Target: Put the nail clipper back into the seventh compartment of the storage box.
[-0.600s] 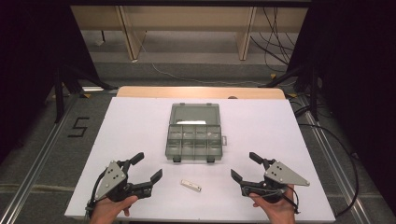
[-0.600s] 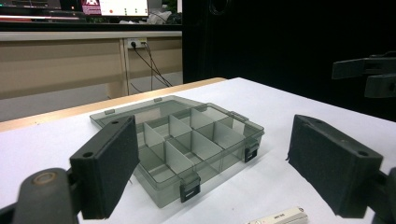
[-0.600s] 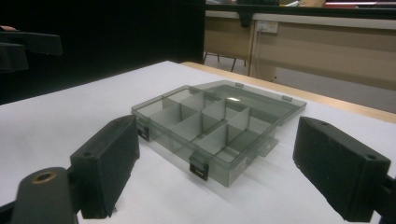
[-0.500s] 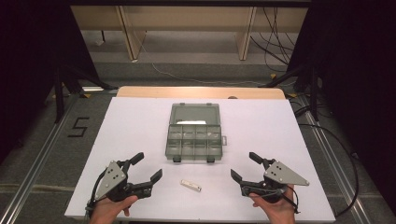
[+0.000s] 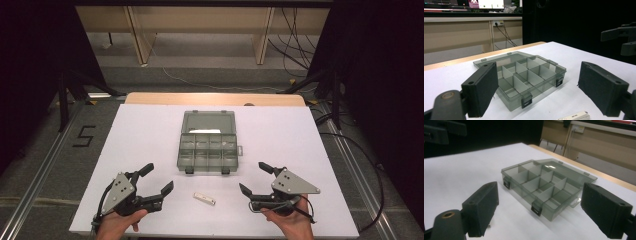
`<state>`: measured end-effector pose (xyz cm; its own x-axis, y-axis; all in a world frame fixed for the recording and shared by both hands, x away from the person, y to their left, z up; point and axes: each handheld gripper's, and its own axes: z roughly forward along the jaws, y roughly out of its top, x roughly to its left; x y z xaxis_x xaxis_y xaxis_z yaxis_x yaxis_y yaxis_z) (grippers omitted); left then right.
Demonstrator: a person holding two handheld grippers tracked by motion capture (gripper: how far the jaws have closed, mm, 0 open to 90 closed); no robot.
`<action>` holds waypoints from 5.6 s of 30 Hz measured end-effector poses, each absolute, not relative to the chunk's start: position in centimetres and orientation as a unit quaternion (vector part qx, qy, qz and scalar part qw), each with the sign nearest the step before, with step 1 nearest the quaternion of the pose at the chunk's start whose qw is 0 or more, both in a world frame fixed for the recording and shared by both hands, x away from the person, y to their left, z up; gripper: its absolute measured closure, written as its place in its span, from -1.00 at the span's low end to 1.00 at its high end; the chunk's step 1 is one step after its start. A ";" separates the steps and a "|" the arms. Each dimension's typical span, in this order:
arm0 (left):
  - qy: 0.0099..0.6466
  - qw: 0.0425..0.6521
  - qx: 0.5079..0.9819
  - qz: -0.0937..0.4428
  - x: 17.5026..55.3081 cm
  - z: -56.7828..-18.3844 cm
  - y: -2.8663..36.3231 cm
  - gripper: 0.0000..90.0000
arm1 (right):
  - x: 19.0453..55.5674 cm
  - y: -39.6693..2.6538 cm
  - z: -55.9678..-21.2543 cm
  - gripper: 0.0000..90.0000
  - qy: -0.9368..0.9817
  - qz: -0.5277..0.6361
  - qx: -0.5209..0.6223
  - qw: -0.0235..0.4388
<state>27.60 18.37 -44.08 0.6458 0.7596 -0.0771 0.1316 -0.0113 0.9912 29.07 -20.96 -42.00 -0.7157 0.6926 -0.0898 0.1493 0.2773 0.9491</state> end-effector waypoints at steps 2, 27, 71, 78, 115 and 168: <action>0.336 0.618 0.664 0.255 27.6 -44.1 18.4 -0.65 | 29.2 -20.7 -41.7 -0.64 0.770 0.520 0.270 0.254; 0.336 0.619 0.662 0.256 27.5 -44.0 18.4 -0.65 | 32.4 -13.9 -41.0 -0.44 0.901 0.375 0.163 0.143; 0.337 0.627 0.655 0.252 27.5 -43.9 18.6 -0.65 | 35.1 -6.3 -45.7 0.40 0.977 0.164 0.132 0.023; 0.336 0.627 0.656 0.252 27.5 -43.8 18.6 -0.65 | 35.3 -6.0 -46.1 0.55 0.979 0.149 0.138 0.017; 0.333 0.625 0.660 0.252 27.4 -43.8 18.5 -0.65 | 38.7 -9.0 -41.6 0.73 0.948 0.243 0.191 0.081; 0.332 0.630 0.656 0.249 27.5 -43.9 18.5 -0.65 | 42.3 -10.0 -43.1 0.72 0.911 0.279 0.275 0.130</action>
